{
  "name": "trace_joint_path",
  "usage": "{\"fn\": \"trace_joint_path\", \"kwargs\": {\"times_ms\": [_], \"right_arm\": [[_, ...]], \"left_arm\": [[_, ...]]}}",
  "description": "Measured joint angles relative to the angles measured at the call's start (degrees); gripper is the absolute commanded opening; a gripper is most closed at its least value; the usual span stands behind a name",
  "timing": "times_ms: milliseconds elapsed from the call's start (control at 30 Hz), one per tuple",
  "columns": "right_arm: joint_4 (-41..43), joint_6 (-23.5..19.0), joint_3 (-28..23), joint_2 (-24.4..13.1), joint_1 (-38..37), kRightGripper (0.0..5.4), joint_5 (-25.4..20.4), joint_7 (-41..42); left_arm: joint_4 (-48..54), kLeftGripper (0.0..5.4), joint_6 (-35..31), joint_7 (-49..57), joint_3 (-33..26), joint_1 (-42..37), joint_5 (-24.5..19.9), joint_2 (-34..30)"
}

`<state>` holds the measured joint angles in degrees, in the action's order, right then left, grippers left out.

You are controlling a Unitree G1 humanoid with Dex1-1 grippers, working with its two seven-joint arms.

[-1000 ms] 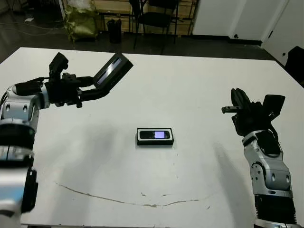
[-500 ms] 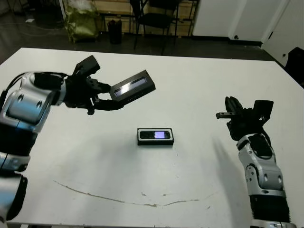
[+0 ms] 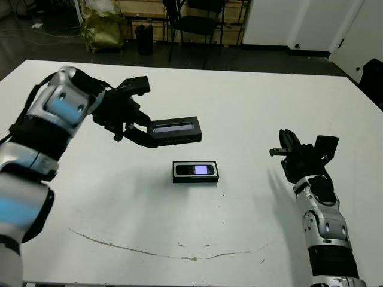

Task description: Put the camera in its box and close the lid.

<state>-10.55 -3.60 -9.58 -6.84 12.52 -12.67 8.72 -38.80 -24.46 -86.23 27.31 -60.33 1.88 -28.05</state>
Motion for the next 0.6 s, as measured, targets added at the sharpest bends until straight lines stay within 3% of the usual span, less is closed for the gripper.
{"fn": "trace_joint_path", "kwargs": {"times_ms": [233, 600], "right_arm": [[1.11, -1.19, 0.65, 0.18, -0.07, 0.0, 0.68, -1.11], [2.38, -2.25, 0.62, 0.17, -0.17, 0.0, 0.93, -1.4]], "left_arm": [[-7.91, 2.37, -0.35, -2.86, 0.19, -1.41, 0.76, 4.58], [-6.96, 2.37, -0.47, -3.77, -0.1, -0.81, 0.82, 6.0]]}}
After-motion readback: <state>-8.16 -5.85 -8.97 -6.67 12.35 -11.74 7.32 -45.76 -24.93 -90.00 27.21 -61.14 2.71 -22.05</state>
